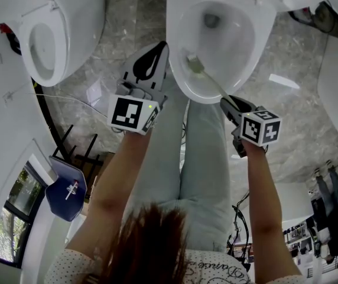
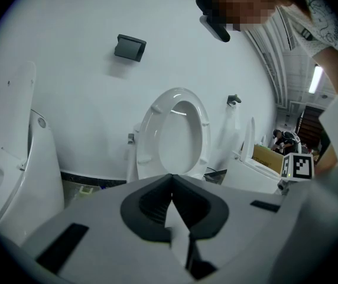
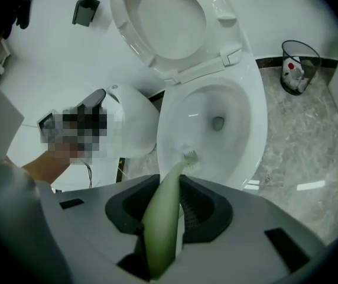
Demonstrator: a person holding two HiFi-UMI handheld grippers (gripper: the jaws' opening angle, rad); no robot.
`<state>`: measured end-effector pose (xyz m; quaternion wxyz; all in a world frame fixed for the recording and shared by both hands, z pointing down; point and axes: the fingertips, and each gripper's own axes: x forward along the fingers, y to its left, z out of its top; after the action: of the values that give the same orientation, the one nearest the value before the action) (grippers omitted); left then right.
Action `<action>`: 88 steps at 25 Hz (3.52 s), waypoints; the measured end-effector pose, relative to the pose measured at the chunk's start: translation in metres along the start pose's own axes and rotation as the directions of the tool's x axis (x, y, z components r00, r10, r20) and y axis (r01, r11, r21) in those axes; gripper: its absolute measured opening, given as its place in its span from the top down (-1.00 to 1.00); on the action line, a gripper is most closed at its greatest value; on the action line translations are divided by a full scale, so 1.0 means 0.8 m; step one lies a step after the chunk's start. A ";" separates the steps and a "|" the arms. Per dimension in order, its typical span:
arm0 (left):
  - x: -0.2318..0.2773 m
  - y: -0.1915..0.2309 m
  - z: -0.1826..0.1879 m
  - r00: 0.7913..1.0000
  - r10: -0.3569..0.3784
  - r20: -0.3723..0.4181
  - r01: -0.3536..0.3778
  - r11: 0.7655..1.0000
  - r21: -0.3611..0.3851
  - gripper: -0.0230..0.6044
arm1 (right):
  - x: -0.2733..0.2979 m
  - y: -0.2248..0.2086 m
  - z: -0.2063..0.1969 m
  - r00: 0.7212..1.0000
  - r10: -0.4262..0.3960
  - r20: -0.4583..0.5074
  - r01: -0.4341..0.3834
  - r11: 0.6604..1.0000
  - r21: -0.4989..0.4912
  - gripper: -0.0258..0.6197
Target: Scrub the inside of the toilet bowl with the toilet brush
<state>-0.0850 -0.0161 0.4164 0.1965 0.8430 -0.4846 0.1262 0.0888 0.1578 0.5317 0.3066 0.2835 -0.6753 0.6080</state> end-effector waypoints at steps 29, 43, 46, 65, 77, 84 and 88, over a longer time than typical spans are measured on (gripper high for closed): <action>-0.010 0.003 -0.011 1.000 0.015 0.001 -0.015 1.000 -0.010 0.92 | 0.035 0.006 0.126 0.960 0.068 0.270 -0.112 0.982 0.151 0.55; -0.011 -0.001 -0.014 1.000 0.006 -0.001 -0.006 1.000 -0.010 0.92 | 0.039 0.003 0.141 0.917 0.087 0.389 -0.182 0.960 0.215 0.55; -0.006 -0.007 -0.014 1.000 0.002 -0.004 -0.002 1.000 -0.007 0.92 | 0.036 0.000 0.112 0.935 0.090 0.342 -0.159 0.971 0.179 0.55; 0.003 -0.010 -0.010 1.000 -0.017 -0.012 0.017 1.000 0.004 0.92 | 0.033 -0.010 0.024 0.980 0.050 0.190 -0.065 0.995 0.076 0.55; 0.013 -0.019 -0.002 1.000 -0.024 -0.012 0.025 1.000 0.019 0.92 | 0.004 -0.041 -0.012 0.996 0.000 0.091 0.000 1.000 -0.005 0.55; 0.018 -0.026 -0.002 1.000 -0.028 -0.012 0.028 0.999 0.021 0.92 | -0.001 -0.043 -0.004 0.999 -0.032 0.010 0.033 0.988 -0.148 0.55; 0.017 -0.028 -0.002 1.000 -0.025 -0.006 0.025 1.000 0.018 0.92 | -0.007 -0.056 0.000 0.997 -0.075 -0.036 0.066 0.974 -0.217 0.55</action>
<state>-0.0585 -0.0159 0.4183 0.1919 0.8503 -0.4724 0.1304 0.1260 0.1538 0.5563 0.3716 0.2589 -0.7198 0.5261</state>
